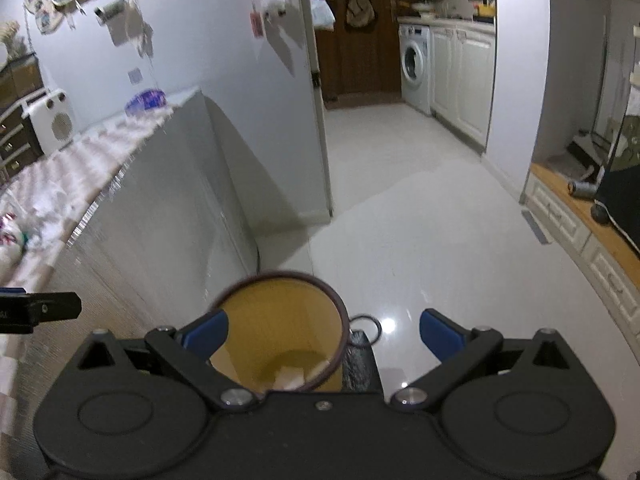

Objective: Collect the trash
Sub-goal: 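Move the left tool to the crushed Pepsi can while the right tool reaches the white bag, then close the left gripper on the Pepsi can while the right gripper grasps the white bag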

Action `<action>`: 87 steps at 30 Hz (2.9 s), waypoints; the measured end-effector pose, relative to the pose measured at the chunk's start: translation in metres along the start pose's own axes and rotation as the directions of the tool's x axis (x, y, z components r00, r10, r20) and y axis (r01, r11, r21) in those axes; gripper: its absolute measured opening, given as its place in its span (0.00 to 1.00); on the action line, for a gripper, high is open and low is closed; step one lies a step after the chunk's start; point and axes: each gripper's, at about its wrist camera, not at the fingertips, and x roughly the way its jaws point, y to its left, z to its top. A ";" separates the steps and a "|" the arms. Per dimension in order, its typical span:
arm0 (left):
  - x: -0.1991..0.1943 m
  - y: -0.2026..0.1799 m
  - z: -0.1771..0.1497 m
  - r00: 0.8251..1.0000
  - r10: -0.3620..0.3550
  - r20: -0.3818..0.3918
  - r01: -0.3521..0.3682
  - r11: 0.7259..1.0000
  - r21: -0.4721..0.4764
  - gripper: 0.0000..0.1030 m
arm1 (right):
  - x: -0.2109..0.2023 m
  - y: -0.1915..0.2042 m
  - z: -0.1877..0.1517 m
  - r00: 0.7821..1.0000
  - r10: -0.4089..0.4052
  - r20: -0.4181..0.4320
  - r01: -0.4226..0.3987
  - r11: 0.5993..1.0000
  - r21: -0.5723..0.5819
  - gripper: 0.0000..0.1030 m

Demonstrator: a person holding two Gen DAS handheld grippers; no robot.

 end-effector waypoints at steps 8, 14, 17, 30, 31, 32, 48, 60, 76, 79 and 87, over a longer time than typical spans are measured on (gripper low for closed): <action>-0.045 0.044 -0.008 0.992 0.060 0.115 -0.053 0.997 -0.064 1.00 | -0.031 0.032 0.013 0.990 0.090 0.112 -0.086 0.995 -0.040 1.00; -0.071 0.094 -0.014 0.972 0.145 0.186 -0.121 0.983 -0.137 1.00 | -0.039 0.068 0.016 0.971 0.177 0.161 -0.162 0.981 -0.103 1.00; -0.081 0.121 -0.016 0.959 0.193 0.205 -0.156 0.970 -0.184 1.00 | -0.035 0.091 0.017 0.962 0.218 0.163 -0.196 0.970 -0.142 1.00; -0.077 0.226 -0.034 0.923 0.359 0.141 -0.286 0.882 -0.375 1.00 | -0.026 0.190 0.025 0.924 0.354 0.145 -0.311 0.915 -0.257 1.00; -0.075 0.232 -0.034 0.922 0.363 0.133 -0.288 0.875 -0.389 1.00 | -0.026 0.197 0.025 0.922 0.361 0.142 -0.317 0.912 -0.261 1.00; -0.072 0.239 -0.034 0.922 0.367 0.124 -0.290 0.867 -0.406 1.00 | -0.025 0.205 0.026 0.920 0.367 0.136 -0.323 0.909 -0.265 1.00; -0.024 0.264 -0.028 0.885 0.450 0.116 -0.333 0.788 -0.518 0.99 | 0.024 0.301 0.040 0.863 0.503 0.046 -0.500 0.863 -0.069 1.00; -0.030 0.277 -0.046 0.887 0.441 0.138 -0.316 0.797 -0.515 0.89 | 0.082 0.342 0.018 0.814 0.569 -0.117 -0.548 0.818 0.174 0.79; -0.071 0.245 -0.070 0.910 0.324 0.260 -0.189 0.880 -0.435 0.87 | 0.066 0.323 0.002 0.754 0.620 -0.215 -0.629 0.777 0.033 0.27; -0.076 0.237 -0.075 0.918 0.285 0.275 -0.154 0.897 -0.414 0.87 | 0.054 0.305 -0.002 0.751 0.618 -0.234 -0.637 0.771 -0.007 0.27; -0.075 0.213 -0.084 0.925 0.309 0.221 -0.228 0.917 -0.328 0.88 | 0.024 0.256 -0.015 0.752 0.604 -0.265 -0.639 0.766 -0.066 0.27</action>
